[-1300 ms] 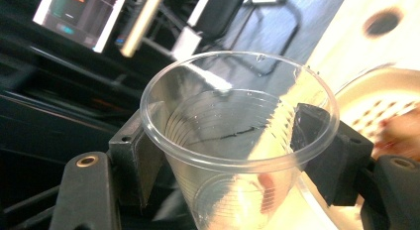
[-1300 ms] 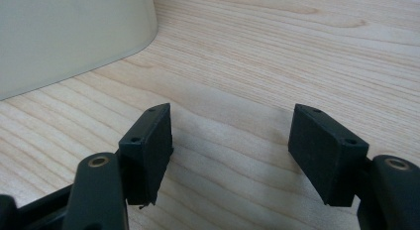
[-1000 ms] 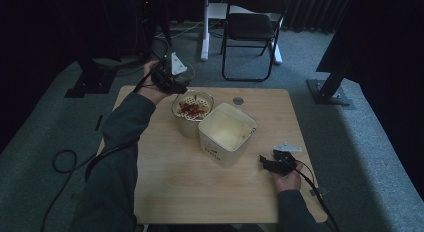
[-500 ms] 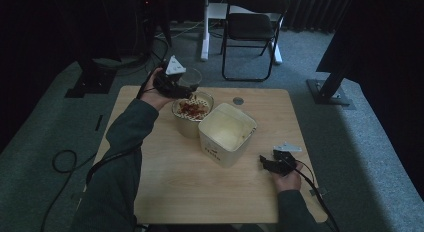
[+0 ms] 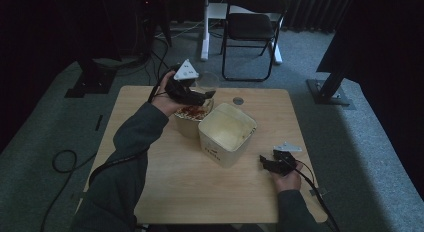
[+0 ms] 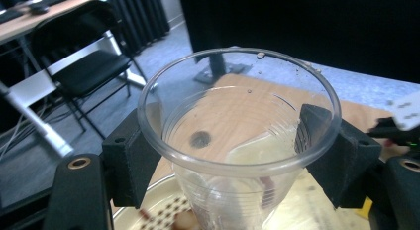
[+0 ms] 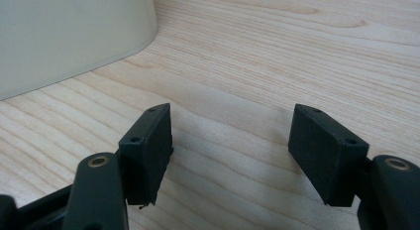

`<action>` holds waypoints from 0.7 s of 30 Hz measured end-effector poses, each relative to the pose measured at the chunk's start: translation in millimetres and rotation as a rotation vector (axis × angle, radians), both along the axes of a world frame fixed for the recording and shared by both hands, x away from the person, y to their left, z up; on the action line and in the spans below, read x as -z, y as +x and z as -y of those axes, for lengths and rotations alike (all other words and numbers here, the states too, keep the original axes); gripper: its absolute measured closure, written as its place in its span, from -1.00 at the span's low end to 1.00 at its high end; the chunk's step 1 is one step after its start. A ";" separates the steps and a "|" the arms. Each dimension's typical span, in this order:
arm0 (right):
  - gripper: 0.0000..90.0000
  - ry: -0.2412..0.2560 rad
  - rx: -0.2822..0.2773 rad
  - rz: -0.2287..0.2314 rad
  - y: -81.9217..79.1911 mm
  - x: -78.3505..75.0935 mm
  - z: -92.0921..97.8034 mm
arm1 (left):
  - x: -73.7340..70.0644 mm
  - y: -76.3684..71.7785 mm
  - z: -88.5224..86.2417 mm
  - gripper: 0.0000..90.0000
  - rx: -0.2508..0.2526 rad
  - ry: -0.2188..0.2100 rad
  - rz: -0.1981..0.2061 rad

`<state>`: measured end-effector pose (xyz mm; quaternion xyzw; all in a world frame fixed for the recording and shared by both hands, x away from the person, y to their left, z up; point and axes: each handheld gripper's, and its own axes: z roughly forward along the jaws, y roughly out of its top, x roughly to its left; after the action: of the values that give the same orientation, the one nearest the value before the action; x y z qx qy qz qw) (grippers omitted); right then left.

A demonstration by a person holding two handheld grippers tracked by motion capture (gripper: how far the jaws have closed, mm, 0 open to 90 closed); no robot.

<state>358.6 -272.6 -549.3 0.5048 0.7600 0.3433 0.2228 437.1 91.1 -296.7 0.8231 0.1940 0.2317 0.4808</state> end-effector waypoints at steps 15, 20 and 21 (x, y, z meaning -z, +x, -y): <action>-0.27 0.000 0.000 0.000 0.2 0.0 -0.1 | 14.9 -4.2 32.5 -0.78 0.143 0.034 -0.085; -0.27 0.000 0.000 0.000 0.2 0.0 -0.2 | 15.0 -1.8 30.2 -0.78 0.112 0.030 -0.077; -0.27 0.000 0.000 -0.001 0.2 0.0 -0.2 | 14.5 -1.3 29.0 -0.78 0.111 0.029 -0.075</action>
<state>358.8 -272.4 -549.3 0.5050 0.7601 0.3433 0.2225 435.8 62.1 -311.2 0.8476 0.1625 0.1763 0.4733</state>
